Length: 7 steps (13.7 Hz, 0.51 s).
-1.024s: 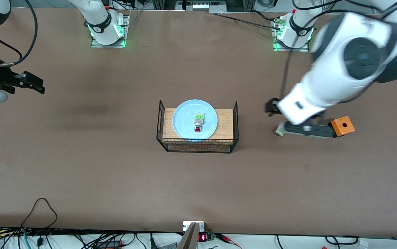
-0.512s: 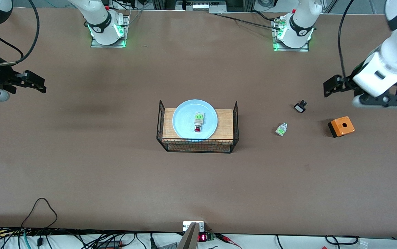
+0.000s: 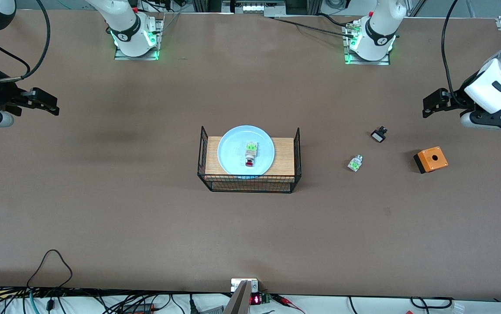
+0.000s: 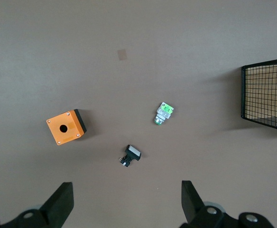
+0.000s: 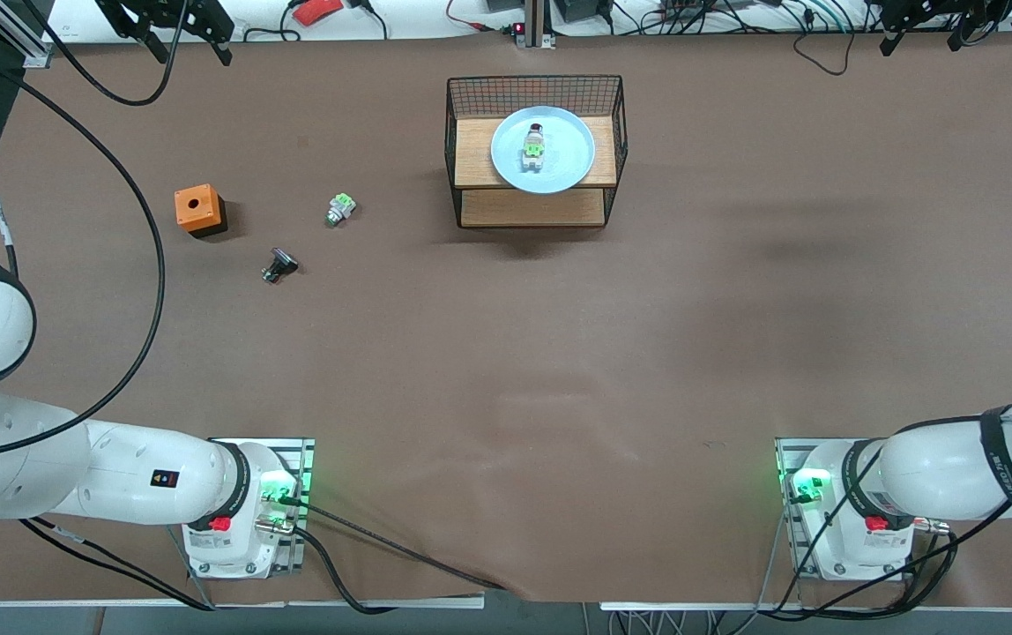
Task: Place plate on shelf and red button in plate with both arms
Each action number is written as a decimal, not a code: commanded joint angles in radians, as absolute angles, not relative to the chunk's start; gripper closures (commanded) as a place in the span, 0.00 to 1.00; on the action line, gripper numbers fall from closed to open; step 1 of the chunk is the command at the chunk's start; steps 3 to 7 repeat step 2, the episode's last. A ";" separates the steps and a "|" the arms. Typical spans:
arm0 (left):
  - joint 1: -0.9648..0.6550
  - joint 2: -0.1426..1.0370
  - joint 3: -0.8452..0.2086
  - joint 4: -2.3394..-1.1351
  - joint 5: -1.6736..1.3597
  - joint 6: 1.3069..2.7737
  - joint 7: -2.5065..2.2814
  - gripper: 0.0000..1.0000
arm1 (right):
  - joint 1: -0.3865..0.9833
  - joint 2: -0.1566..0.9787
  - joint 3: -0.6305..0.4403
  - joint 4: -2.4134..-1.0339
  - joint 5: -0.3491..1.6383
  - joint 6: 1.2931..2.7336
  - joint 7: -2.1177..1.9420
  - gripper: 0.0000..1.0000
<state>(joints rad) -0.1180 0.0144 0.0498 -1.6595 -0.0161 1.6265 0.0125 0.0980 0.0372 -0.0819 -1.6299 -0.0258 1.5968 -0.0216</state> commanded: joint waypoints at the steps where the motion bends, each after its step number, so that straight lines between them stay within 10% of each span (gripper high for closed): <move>1: -0.113 0.024 0.044 -1.648 -0.023 1.635 0.044 0.00 | 0.100 0.026 -0.084 -1.624 -0.015 1.580 -0.032 0.00; 7: -0.112 0.025 0.043 -1.646 -0.025 1.632 0.044 0.00 | 0.100 0.026 -0.084 -1.624 -0.017 1.580 -0.032 0.00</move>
